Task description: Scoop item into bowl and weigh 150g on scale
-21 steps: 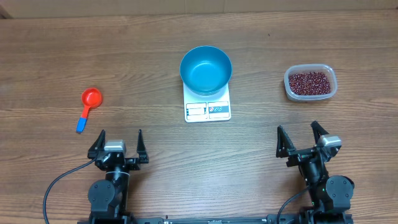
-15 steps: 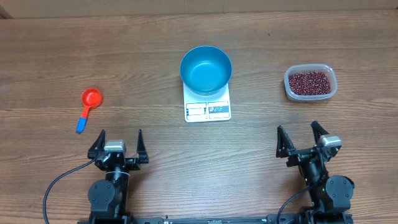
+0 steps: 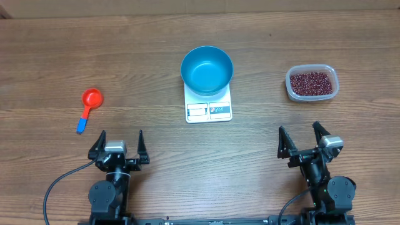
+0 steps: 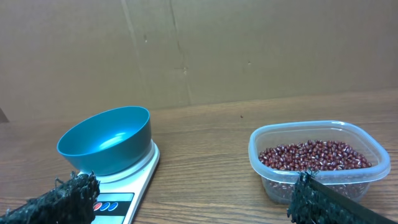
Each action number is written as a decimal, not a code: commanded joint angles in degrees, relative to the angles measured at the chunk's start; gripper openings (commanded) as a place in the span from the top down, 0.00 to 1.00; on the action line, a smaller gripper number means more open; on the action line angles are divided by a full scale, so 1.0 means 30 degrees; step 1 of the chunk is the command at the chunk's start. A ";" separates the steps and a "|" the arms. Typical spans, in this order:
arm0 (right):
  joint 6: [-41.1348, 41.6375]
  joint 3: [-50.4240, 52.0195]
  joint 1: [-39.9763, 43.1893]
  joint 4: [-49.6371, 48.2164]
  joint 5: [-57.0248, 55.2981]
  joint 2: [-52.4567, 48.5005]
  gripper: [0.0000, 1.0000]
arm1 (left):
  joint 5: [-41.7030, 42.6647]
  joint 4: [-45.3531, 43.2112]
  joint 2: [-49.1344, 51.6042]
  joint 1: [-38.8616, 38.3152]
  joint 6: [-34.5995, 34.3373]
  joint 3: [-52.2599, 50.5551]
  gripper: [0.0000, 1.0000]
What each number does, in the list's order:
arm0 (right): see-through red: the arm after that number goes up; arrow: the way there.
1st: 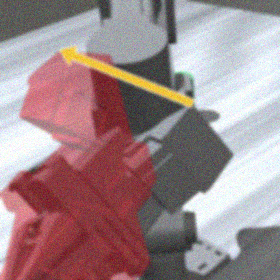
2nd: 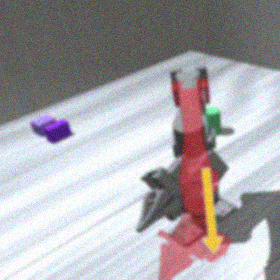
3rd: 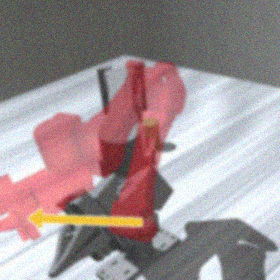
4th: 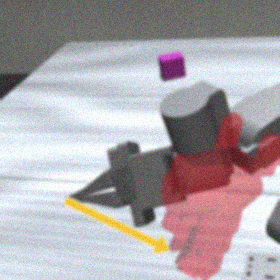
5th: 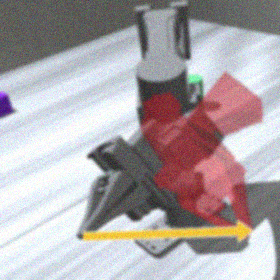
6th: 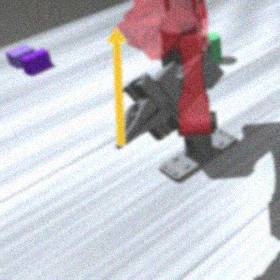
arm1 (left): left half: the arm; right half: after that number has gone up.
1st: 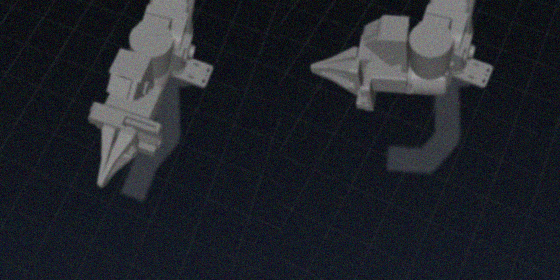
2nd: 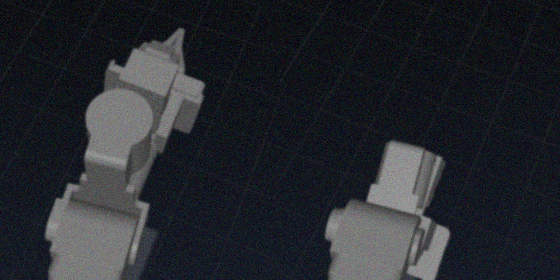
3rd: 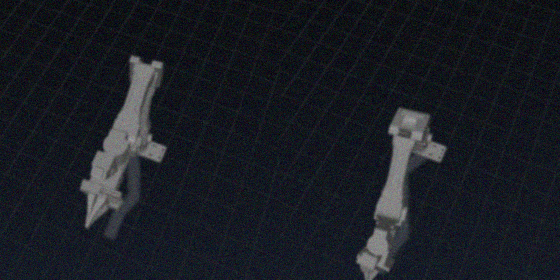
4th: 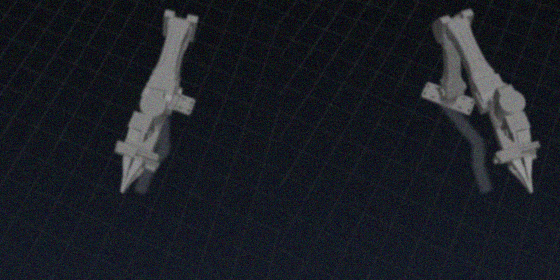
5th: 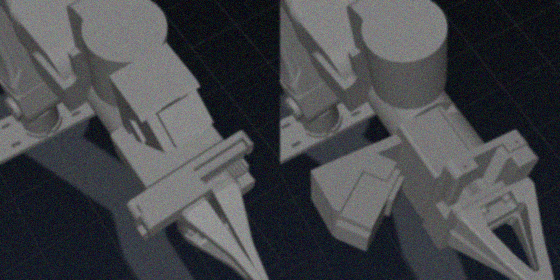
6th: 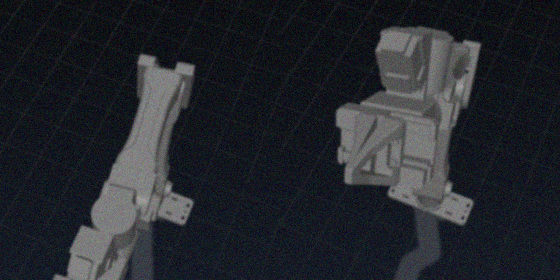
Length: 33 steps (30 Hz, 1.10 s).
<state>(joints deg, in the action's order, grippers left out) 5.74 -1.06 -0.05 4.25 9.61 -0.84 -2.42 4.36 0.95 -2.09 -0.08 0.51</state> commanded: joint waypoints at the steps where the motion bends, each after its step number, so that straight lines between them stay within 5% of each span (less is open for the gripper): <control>1: -0.0007 0.0204 -0.0102 -0.0102 -0.0197 0.0233 0.00 | -0.0189 -0.0036 -0.0219 0.0102 0.0022 -0.0080 0.00; 33: -0.0007 0.0204 -0.0102 -0.0109 -0.0197 0.0233 0.00 | 0.1173 -0.0291 -0.0211 0.0095 -0.0131 0.0204 0.00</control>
<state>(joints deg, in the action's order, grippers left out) 5.76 -1.06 -0.05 4.25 9.58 -0.84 -0.58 3.84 0.95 -2.09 -0.10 0.51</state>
